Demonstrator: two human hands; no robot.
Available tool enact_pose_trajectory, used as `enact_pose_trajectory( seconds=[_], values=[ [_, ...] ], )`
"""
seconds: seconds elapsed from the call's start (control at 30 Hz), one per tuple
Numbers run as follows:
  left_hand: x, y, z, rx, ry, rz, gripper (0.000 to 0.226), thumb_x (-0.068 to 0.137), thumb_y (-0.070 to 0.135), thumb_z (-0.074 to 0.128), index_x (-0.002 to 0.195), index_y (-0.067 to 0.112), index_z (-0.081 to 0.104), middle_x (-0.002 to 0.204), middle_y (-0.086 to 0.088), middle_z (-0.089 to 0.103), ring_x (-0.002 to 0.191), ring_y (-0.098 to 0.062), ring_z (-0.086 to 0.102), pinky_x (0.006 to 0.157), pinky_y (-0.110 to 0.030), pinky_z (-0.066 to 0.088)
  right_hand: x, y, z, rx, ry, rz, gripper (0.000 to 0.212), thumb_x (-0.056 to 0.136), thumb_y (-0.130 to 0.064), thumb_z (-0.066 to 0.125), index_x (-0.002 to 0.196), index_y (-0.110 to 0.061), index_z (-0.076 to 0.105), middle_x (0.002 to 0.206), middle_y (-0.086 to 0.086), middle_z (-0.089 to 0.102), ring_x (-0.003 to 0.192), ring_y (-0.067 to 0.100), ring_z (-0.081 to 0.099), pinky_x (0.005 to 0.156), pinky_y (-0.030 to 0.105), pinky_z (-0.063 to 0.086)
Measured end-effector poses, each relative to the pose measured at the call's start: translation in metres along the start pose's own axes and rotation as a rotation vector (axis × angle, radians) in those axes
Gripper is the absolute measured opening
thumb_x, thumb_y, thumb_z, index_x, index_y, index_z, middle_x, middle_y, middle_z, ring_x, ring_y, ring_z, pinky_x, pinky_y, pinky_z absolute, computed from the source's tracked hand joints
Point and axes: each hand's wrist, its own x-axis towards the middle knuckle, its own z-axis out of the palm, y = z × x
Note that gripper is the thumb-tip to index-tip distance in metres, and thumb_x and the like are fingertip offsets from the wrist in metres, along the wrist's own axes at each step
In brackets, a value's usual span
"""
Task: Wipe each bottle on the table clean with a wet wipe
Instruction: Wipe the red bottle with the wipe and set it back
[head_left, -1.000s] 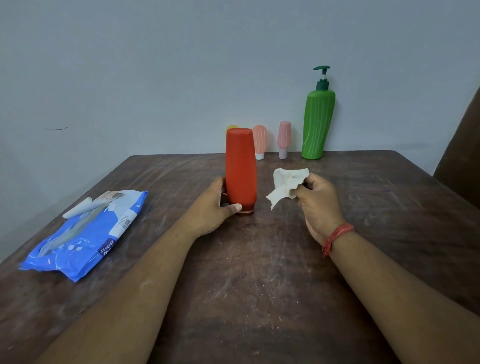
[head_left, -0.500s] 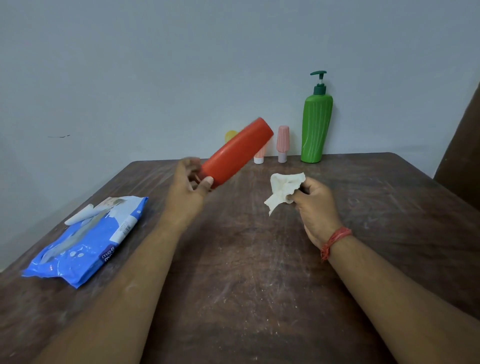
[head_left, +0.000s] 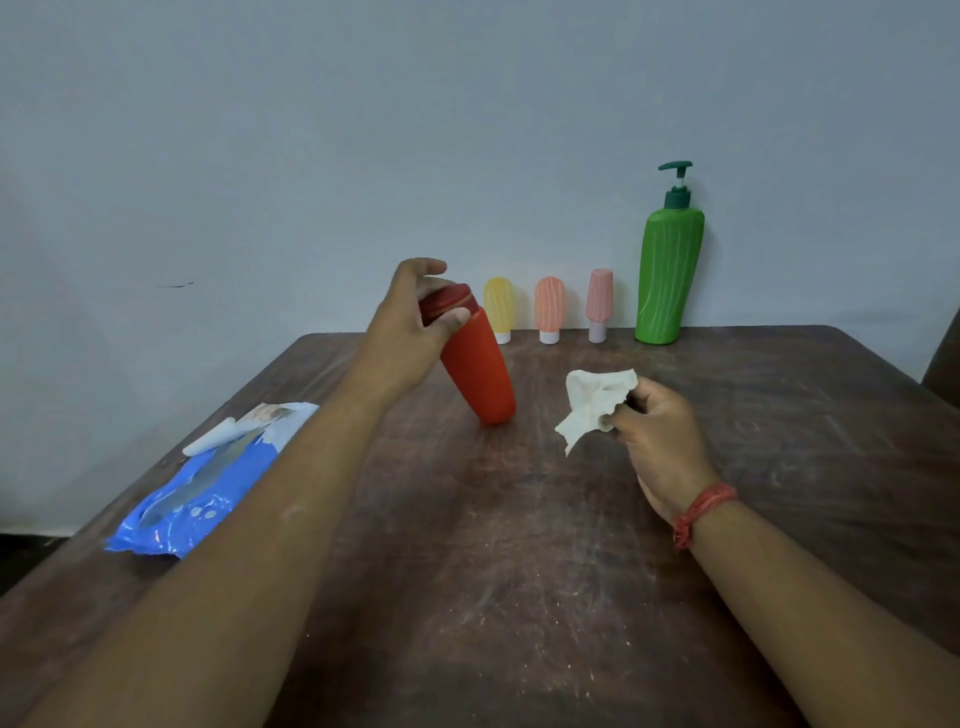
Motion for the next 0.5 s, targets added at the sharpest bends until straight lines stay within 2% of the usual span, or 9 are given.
enact_pose_trajectory(
  seconds=[0.07,0.2,0.3,0.37,0.5],
  values=[
    [0.011,0.003,0.001,0.029,-0.066,-0.007,0.038,0.095,0.024,0.071,0.123,0.034,0.049,0.12,0.016,0.061,0.103,0.02,0.055,0.08,0.0,0.041,0.0,0.0,-0.001,0.005,-0.001,-0.007,0.03,0.087,0.002,0.064,0.104,-0.02,0.075,0.103,0.0,0.076,0.101,0.018,0.071,0.09,0.039,0.055],
    [0.019,0.005,0.012,0.0,-0.137,-0.024,0.033,0.095,0.027,0.071,0.122,0.029,0.052,0.123,0.009,0.063,0.113,-0.004,0.06,0.092,-0.018,0.046,0.002,0.0,-0.002,0.014,-0.001,-0.004,0.032,0.086,0.003,0.063,0.102,-0.022,0.075,0.104,0.0,0.076,0.103,0.019,0.07,0.092,0.04,0.055],
    [0.015,0.003,0.024,-0.09,-0.173,-0.097,0.031,0.096,0.029,0.07,0.121,0.028,0.051,0.12,0.011,0.065,0.113,-0.004,0.062,0.094,-0.025,0.051,0.003,0.001,-0.003,0.002,0.002,0.001,0.033,0.086,0.002,0.063,0.103,-0.023,0.075,0.104,-0.001,0.076,0.103,0.018,0.07,0.093,0.041,0.054],
    [0.012,0.002,0.03,-0.159,-0.157,-0.144,0.032,0.097,0.029,0.069,0.124,0.026,0.051,0.12,0.012,0.066,0.113,-0.003,0.063,0.098,-0.029,0.052,0.004,0.001,-0.003,0.003,0.003,-0.003,0.034,0.085,0.002,0.063,0.102,-0.025,0.076,0.104,-0.002,0.076,0.103,0.017,0.07,0.092,0.039,0.054],
    [0.005,0.003,0.038,-0.154,-0.092,-0.207,0.04,0.098,0.035,0.067,0.132,0.02,0.052,0.13,0.002,0.064,0.12,-0.014,0.061,0.102,-0.038,0.053,0.003,-0.001,-0.001,0.005,0.006,-0.014,0.038,0.085,0.003,0.062,0.094,-0.03,0.077,0.1,-0.002,0.076,0.099,0.015,0.07,0.083,0.033,0.053]
  ],
)
